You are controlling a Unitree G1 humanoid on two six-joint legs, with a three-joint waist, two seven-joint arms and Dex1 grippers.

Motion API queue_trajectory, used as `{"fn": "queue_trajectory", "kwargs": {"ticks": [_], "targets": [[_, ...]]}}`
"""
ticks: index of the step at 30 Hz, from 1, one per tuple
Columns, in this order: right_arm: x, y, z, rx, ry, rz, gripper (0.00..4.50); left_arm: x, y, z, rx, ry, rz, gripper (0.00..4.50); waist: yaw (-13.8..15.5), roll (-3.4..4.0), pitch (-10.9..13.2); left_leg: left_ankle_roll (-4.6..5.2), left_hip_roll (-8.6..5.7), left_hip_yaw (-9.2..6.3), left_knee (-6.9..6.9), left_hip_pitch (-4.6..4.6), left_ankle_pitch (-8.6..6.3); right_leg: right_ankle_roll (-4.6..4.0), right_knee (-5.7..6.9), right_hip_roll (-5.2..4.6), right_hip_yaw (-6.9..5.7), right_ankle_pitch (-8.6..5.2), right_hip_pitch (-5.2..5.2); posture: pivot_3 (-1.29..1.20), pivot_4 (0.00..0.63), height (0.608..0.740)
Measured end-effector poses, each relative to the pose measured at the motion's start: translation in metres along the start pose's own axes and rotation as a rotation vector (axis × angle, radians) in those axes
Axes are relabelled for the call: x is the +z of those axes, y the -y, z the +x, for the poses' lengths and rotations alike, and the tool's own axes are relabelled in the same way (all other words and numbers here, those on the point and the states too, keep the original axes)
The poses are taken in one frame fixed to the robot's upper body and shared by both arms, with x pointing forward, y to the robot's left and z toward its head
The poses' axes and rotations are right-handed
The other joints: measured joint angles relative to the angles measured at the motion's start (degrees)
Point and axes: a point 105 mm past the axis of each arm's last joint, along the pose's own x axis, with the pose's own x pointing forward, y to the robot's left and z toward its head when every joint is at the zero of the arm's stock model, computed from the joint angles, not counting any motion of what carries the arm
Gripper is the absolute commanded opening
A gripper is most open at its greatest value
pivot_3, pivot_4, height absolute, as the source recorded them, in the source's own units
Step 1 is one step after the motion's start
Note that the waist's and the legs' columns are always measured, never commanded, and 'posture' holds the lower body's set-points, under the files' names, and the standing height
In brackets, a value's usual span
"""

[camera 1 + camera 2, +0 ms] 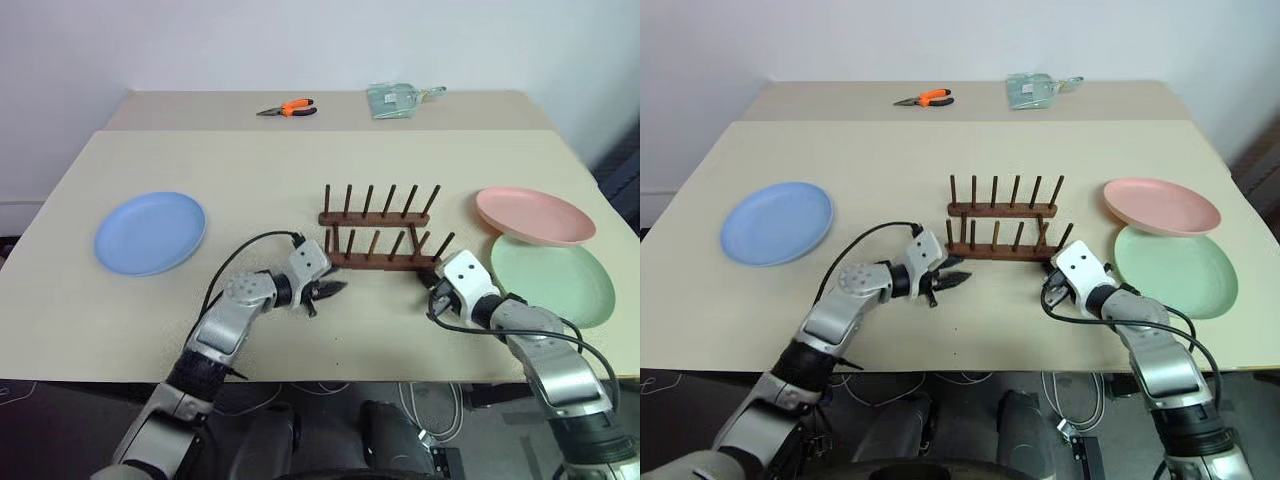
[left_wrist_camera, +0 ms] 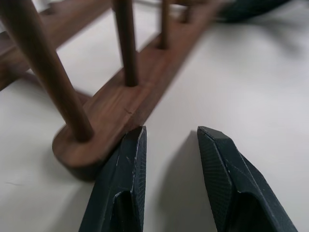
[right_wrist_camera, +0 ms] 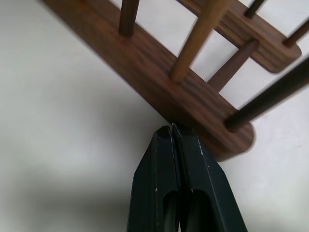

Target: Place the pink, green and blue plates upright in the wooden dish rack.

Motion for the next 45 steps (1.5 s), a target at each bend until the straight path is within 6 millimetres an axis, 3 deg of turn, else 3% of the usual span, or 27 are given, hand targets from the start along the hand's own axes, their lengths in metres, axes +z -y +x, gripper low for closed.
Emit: {"fn": "queue_trajectory", "kwargs": {"ticks": [4,7,8,11,15,17,24,27,32,34,37,40,42,45], "targets": [[0.001,0.005,0.002,-0.012,-0.004,-0.014,0.00,-0.001,-0.011,-0.001,0.044,0.007,-0.003,1.71,-0.02,0.01,-0.01,0.00,0.01,0.01,-0.03,0.02,0.00,0.01,0.02,0.01,0.00,0.01,-0.01,0.00,0.150,0.740],[0.002,0.009,-0.003,0.009,-0.004,-0.027,1.25,-0.001,-0.013,-0.003,0.045,0.015,0.005,1.66,-0.01,0.04,0.01,0.00,0.01,0.04,-0.02,-0.03,0.00,0.01,0.00,0.00,0.02,0.01,-0.05,0.00,0.150,0.740],[0.004,0.014,-0.008,0.014,-0.007,-0.049,1.85,-0.002,-0.013,-0.006,0.041,0.019,0.002,1.66,-0.02,0.06,0.02,0.00,0.00,0.04,-0.03,-0.07,0.00,0.01,0.00,-0.01,0.03,0.01,-0.09,0.00,0.150,0.740],[0.022,0.051,-0.036,-0.060,0.002,-0.137,3.35,-0.004,-0.010,-0.012,0.015,0.034,-0.011,1.66,0.12,0.13,0.06,0.00,0.00,0.04,-0.04,-0.17,0.00,0.00,-0.03,-0.01,0.02,0.02,-0.18,0.00,0.150,0.740],[0.040,0.093,-0.070,-0.146,-0.047,-0.300,3.35,-0.004,-0.005,-0.014,-0.023,0.046,-0.013,1.66,0.18,0.10,0.06,0.00,0.01,0.05,-0.04,-0.17,-0.01,0.00,-0.08,-0.01,-0.01,0.00,-0.13,0.00,0.150,0.740],[0.039,0.105,-0.076,-0.173,-0.089,-0.369,3.35,-0.005,-0.001,-0.015,-0.054,0.054,-0.022,1.66,0.16,0.09,0.06,0.00,0.01,0.07,-0.04,-0.18,0.00,-0.06,-0.13,-0.02,-0.01,-0.04,-0.12,0.00,0.150,0.740],[-0.004,0.145,-0.066,-0.241,-0.283,-0.530,3.35,0.017,0.024,-0.016,-0.203,0.150,-0.064,1.66,-0.09,0.11,0.10,0.00,0.00,0.18,-0.04,-0.20,0.00,-0.27,-0.13,-0.05,0.04,0.01,-0.18,0.00,0.150,0.740],[-0.017,0.155,-0.062,-0.255,-0.320,-0.560,2.47,0.025,0.026,-0.018,-0.215,0.173,-0.061,1.66,-0.18,0.14,0.11,0.00,0.01,0.19,-0.08,-0.19,0.00,-0.34,-0.13,-0.04,0.05,0.06,-0.19,0.00,0.150,0.740],[-0.025,0.161,-0.057,-0.257,-0.319,-0.587,0.01,0.024,0.025,-0.025,-0.199,0.176,-0.064,1.66,-0.27,0.16,0.12,0.01,-0.01,0.19,-0.08,-0.19,0.00,-0.34,-0.13,-0.04,0.08,0.07,-0.18,0.00,0.150,0.740],[-0.021,0.160,-0.056,-0.255,-0.295,-0.593,0.01,0.019,0.026,-0.027,-0.193,0.162,-0.077,1.66,-0.27,0.17,0.14,0.00,-0.01,0.18,-0.08,-0.19,0.00,-0.33,-0.13,-0.04,0.09,0.07,-0.18,0.00,0.150,0.740],[0.014,0.154,-0.056,-0.302,-0.072,-0.413,0.01,0.015,0.024,-0.031,-0.178,0.151,-0.082,1.66,-0.45,0.23,0.18,0.01,0.02,0.17,-0.11,-0.18,0.00,-0.22,-0.13,-0.02,0.13,0.14,-0.18,0.00,0.150,0.740],[0.079,0.149,-0.069,-0.342,0.314,0.007,0.01,0.015,0.021,-0.033,-0.162,0.155,-0.084,1.66,-0.50,0.26,0.19,0.01,0.06,0.01,-0.09,-0.19,0.00,-0.22,-0.10,0.01,0.12,0.14,-0.17,0.00,0.150,0.740],[0.121,0.139,-0.085,-0.271,0.559,0.277,0.01,0.016,0.019,-0.034,-0.155,0.158,-0.085,1.66,-0.12,0.25,0.19,0.01,0.07,-0.17,-0.09,-0.21,0.00,-0.23,-0.12,0.01,0.11,0.14,-0.17,0.00,0.150,0.740],[0.151,0.114,-0.097,-0.131,0.710,0.481,0.01,0.016,0.017,-0.035,-0.148,0.162,-0.093,1.66,0.41,0.21,0.18,0.02,0.05,-0.15,-0.07,-0.27,-0.01,-0.37,-0.19,-0.01,-0.01,0.05,-0.13,0.00,0.150,0.740]]}}
